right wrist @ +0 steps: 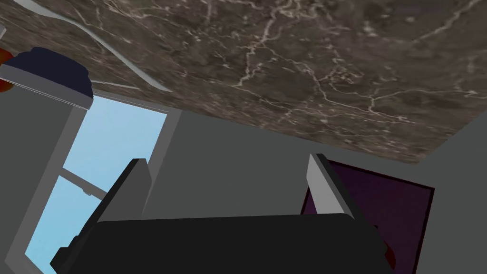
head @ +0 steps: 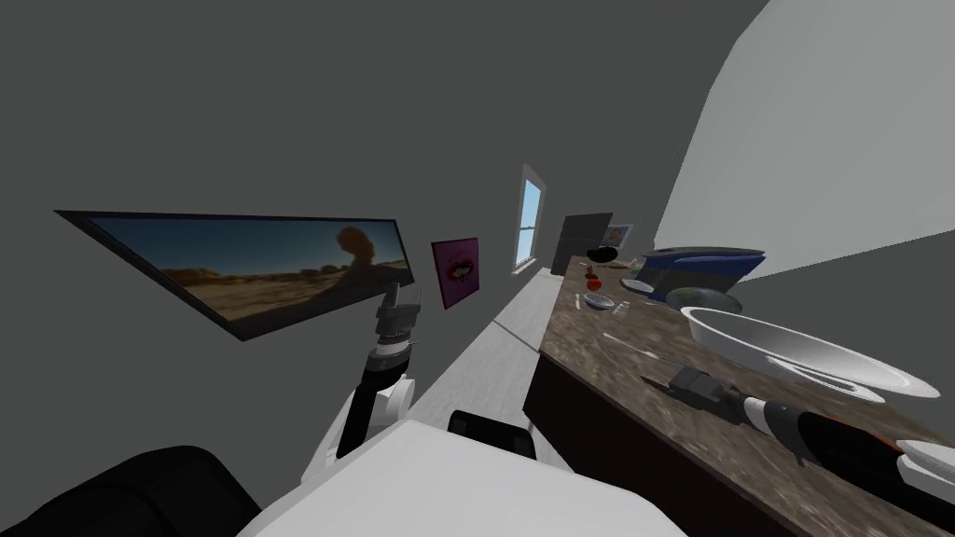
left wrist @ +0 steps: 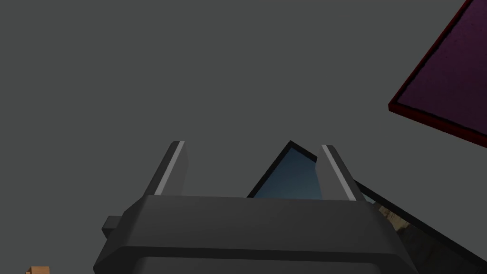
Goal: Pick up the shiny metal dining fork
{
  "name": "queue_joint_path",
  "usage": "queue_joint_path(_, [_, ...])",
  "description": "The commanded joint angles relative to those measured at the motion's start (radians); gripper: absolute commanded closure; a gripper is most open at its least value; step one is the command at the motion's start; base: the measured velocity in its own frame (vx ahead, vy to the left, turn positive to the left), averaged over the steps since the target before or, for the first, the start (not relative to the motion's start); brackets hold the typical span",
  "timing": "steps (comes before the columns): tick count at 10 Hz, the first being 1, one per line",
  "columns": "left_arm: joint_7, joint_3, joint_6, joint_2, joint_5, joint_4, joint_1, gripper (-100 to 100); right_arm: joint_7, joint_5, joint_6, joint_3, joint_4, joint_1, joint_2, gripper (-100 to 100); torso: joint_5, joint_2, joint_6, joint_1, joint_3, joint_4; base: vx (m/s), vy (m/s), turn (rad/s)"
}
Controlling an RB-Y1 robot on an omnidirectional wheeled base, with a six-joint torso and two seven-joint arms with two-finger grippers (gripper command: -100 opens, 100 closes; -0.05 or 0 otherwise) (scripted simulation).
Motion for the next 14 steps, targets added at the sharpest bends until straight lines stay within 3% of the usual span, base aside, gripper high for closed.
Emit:
queue_joint_path(1, [0.0, 0.0, 0.0, 0.0, 0.0, 0.0, 0.0, 0, 0.013, 0.025, -0.009, 0.035, 0.05, 0.0, -0.031, -100, 0.0, 0.0, 0.0, 0.0, 0.0, 0.0, 0.146, 0.05, 0.114])
queue_joint_path(2, [0.0, 0.0, 0.0, 0.0, 0.0, 0.0, 0.0, 0, 0.023, 0.044, -0.019, 0.061, 0.083, 0.005, -0.057, -100, 0.0, 0.001, 0.0, -0.002, 0.001, 0.0, 0.189, 0.073, 0.233])
queue_joint_path(3, [0.0, 0.0, 0.0, 0.0, 0.0, 0.0, 0.0, 0, 0.023, 0.044, -0.019, 0.061, 0.087, 0.005, -0.057, -100, 0.0, -0.001, -0.001, -0.001, 0.0, 0.0, 0.151, 0.056, 0.063])
queue_joint_path(5, [0.0, 0.0, 0.0, 0.0, 0.0, 0.0, 0.0, 0, 0.04, 0.078, -0.038, 0.113, 0.151, 0.018, -0.099, -100, -0.001, 0.002, 0.0, -0.003, 0.001, 0.001, 0.176, 0.043, 0.116])
queue_joint_path(6, [0.0, 0.0, 0.0, 0.0, 0.0, 0.0, 0.0, 0, 0.04, 0.078, -0.038, 0.113, 0.151, 0.018, -0.099, -100, -0.001, -0.001, 0.0, -0.002, 0.0, 0.0, 0.164, 0.045, 0.054])
queue_joint_path(10, [0.0, 0.0, 0.0, 0.0, 0.0, 0.0, 0.0, 0, 0.064, 0.131, -0.071, 0.207, 0.241, 0.048, -0.15, -100, -0.001, 0.0, 0.0, -0.004, 0.0, 0.0, 0.176, 0.002, 0.092])
queue_joint_path(12, [0.0, 0.0, 0.0, 0.0, 0.0, 0.0, 0.0, 0, 0.064, 0.131, -0.071, 0.207, 0.241, 0.048, -0.15, -100, -0.002, 0.003, 0.001, -0.007, 0.002, 0.001, 0.081, -0.023, 0.012])
queue_joint_path(13, [0.0, 0.0, 0.0, 0.0, 0.0, 0.0, 0.0, 0, 0.072, 0.149, -0.083, 0.24, 0.267, 0.06, -0.162, -100, -0.002, 0.008, 0.001, -0.006, 0.004, 0.002, 0.093, -0.029, 0.056])
queue_joint_path(14, [0.0, 0.0, 0.0, 0.0, 0.0, 0.0, 0.0, 0, 0.072, 0.149, -0.083, 0.24, 0.267, 0.06, -0.162, -100, -0.001, 0.007, 0.001, -0.006, 0.004, 0.002, 0.104, -0.052, 0.034])
